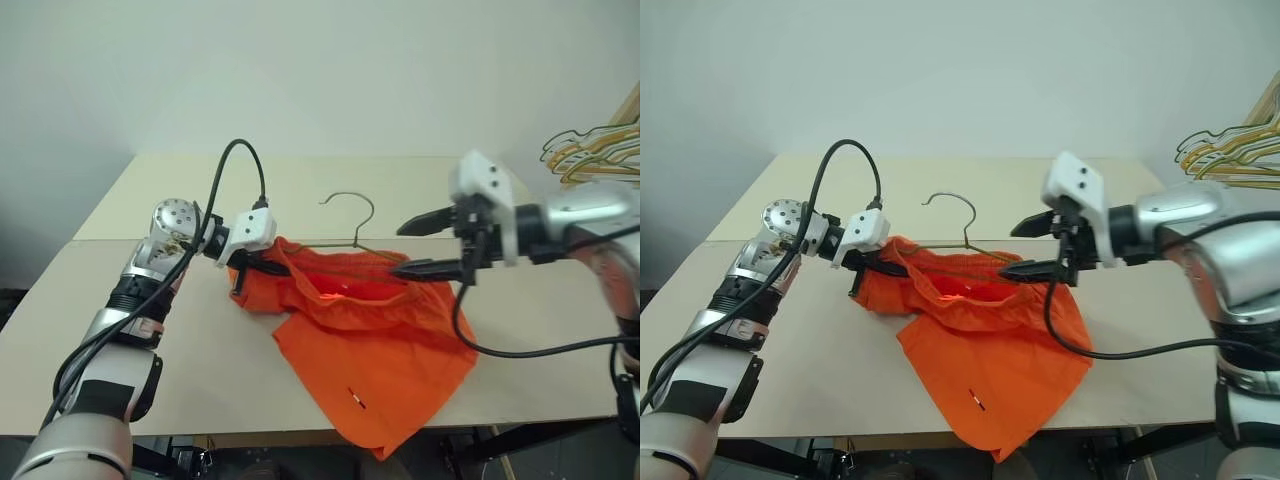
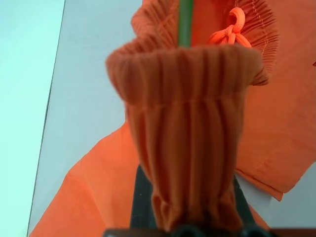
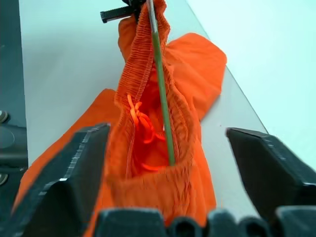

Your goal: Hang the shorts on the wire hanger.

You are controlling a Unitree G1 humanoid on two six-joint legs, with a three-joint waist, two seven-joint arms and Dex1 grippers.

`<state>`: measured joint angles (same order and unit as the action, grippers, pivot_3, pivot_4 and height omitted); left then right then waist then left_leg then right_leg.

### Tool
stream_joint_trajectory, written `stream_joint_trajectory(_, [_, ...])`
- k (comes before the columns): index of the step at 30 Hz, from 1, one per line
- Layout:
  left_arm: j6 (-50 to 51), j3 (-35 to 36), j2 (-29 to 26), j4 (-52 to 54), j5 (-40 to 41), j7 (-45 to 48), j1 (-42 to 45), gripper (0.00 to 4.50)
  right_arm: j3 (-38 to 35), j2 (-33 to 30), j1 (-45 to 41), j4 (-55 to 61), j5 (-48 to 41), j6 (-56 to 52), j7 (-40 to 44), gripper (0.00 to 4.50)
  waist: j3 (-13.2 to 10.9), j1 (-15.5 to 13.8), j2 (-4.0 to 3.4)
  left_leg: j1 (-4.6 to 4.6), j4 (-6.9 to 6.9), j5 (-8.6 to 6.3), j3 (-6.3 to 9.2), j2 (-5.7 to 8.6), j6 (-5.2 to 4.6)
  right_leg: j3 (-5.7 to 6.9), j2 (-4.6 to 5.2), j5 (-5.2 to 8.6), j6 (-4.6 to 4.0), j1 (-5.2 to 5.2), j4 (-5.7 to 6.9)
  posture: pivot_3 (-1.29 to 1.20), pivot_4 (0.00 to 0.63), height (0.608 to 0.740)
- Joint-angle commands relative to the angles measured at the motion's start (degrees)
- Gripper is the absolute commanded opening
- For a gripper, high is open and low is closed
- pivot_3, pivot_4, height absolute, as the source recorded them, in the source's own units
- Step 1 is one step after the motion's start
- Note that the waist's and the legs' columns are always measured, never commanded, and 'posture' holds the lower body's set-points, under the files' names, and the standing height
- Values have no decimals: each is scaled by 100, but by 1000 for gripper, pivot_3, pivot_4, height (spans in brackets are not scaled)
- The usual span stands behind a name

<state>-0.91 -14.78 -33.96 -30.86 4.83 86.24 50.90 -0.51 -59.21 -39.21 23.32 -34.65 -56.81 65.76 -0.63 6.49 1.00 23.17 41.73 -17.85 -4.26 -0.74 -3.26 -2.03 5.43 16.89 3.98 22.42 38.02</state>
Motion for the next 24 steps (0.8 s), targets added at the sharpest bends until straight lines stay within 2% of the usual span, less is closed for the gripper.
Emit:
stream_joint_trajectory(1, [45, 181, -35, 178, 129, -31, 97, 0, -163, -587, 508, 494, 398, 582, 58, 4480, 0, -19, 0, -1, 0, 0, -1, 0, 0, -1, 0, 0, 0, 1, 0, -139, 0, 740])
stream_joint_trajectory(4, [33, 183, -41, 158, 124, -2, 114, 0, 18, -714, 753, 556, 563, 757, -23, 4480, 0, -13, 0, -1, 0, 0, -6, 0, 0, -10, -1, 0, 0, 3, -2, -149, 0, 740])
stream_joint_trajectory(6, [8, 177, -33, 127, 112, 5, 137, 0, 578, -682, 717, 518, 1152, 978, -284, 4480, 0, -3, -1, -5, 0, 0, -8, -3, 1, -15, -5, 0, 0, 2, -3, -149, 0, 740])
stream_joint_trajectory(13, [-23, 168, -12, 90, 106, 54, 190, 0, 1596, -175, 72, -91, 1980, 1148, -421, 4480, -1, 31, -7, -11, 0, 5, -19, -3, 9, -26, -7, 0, 0, 6, 0, -141, 0, 740])
stream_joint_trajectory(16, [-17, 172, -20, 123, 110, 67, 179, 0, 1773, -52, -117, -301, 2070, 1187, -273, 3890, -1, 31, -7, -6, 0, 18, -18, -1, 31, -22, -6, 0, 0, 6, -1, -133, 0, 740])
stream_joint_trajectory(24, [-104, 153, -116, 262, 103, 162, 28, 0, 1795, 107, -414, -776, 1715, 945, 505, 1142, -1, 34, -8, -5, 0, 18, -17, -1, 31, -22, -6, 0, 0, 5, -2, -127, 0, 740])
